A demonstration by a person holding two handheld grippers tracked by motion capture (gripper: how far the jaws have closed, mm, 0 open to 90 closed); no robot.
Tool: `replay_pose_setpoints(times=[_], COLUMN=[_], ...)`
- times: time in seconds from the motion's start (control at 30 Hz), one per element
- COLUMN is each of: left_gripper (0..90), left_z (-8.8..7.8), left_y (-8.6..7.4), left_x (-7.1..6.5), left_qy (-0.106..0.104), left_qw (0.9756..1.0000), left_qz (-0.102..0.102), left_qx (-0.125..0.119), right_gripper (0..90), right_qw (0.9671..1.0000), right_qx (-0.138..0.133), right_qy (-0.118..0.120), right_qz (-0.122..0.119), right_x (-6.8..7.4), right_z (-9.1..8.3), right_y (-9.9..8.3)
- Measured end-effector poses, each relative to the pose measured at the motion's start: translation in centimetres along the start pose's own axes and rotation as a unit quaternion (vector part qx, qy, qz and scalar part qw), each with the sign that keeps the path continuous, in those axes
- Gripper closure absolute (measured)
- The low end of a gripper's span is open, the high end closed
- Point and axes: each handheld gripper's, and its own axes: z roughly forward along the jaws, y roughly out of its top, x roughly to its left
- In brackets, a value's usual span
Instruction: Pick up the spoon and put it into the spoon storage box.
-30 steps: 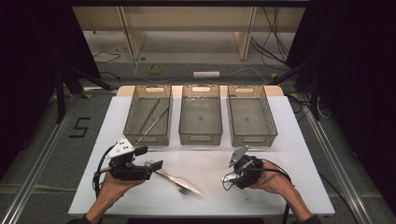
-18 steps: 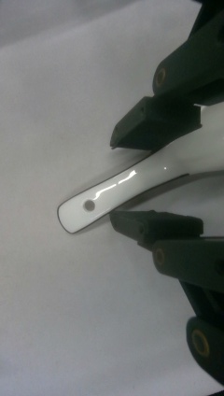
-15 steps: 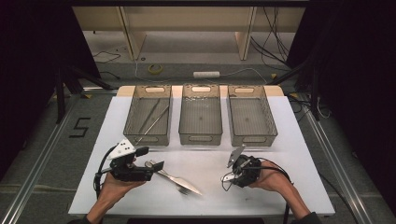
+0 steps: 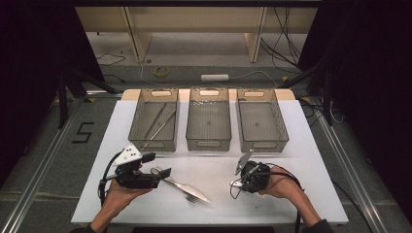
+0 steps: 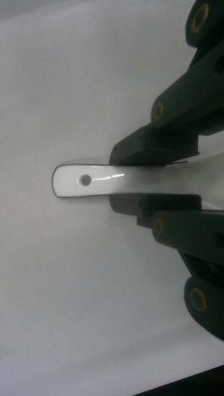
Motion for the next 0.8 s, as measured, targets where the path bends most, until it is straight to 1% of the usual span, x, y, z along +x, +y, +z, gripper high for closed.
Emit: replay_pose_setpoints(times=[0.07,0.1,0.13,0.17,0.2,0.3,0.33,0.4,0.47,0.53,0.57,0.6,0.67,0.8], left_gripper=[16.2,16.2,16.2,16.2,16.2,16.2,16.2,16.2,16.2,16.2,16.2,16.2,16.2,16.2], left_z=[0.0,0.0,0.0,0.0,0.0,0.0,0.0,0.0,0.0,0.0,0.0,0.0,0.0,0.1], left_y=[0.0,0.0,0.0,0.0,0.0,0.0,0.0,0.0,0.0,0.0,0.1,0.1,0.1,0.2], left_x=[0.0,0.0,0.0,0.0,0.0,0.0,0.0,0.0,0.0,0.0,0.0,0.1,0.1,0.1], left_qy=[0.000,0.001,0.001,0.000,0.000,0.001,0.001,0.002,0.002,0.002,0.003,0.003,0.003,0.004], left_qw=[1.0000,1.0000,1.0000,1.0000,1.0000,1.0000,1.0000,1.0000,1.0000,1.0000,1.0000,1.0000,1.0000,1.0000], left_qz=[0.000,0.000,0.001,0.001,0.001,0.001,0.001,0.001,0.000,-0.003,-0.003,-0.002,-0.003,-0.002], left_qx=[0.000,0.001,0.001,0.000,0.001,0.000,0.000,0.000,-0.001,-0.005,-0.006,-0.006,-0.007,-0.005], right_gripper=[76.6,76.7,76.7,76.8,76.8,77.0,77.0,77.0,77.0,77.0,77.0,77.0,77.0,77.0], right_qw=[1.0000,1.0000,1.0000,1.0000,0.9999,1.0000,1.0000,0.9999,0.9997,0.9994,0.9991,0.9986,0.9978,0.9954], right_qx=[0.002,0.007,0.003,0.003,0.009,0.005,-0.001,-0.009,-0.018,-0.027,-0.036,-0.044,-0.057,-0.083], right_qy=[0.001,0.002,-0.001,-0.004,-0.004,-0.004,-0.008,-0.012,-0.016,-0.020,-0.022,-0.024,-0.028,-0.038], right_qz=[0.001,0.003,-0.007,-0.005,-0.003,0.000,-0.005,0.005,0.003,0.006,0.008,0.015,0.018,0.028], right_x=[0.0,0.0,0.0,0.0,0.1,0.0,-0.1,0.0,-0.1,-0.2,-0.3,-0.4,-0.7,-1.4], right_z=[0.0,-0.1,0.0,0.0,-0.2,-0.6,-0.7,-1.2,-1.6,-2.2,-2.4,-2.7,-3.2,-4.1], right_y=[0.0,0.1,0.1,0.1,0.1,0.0,0.0,0.0,0.0,0.0,0.1,0.1,0.2,1.0])
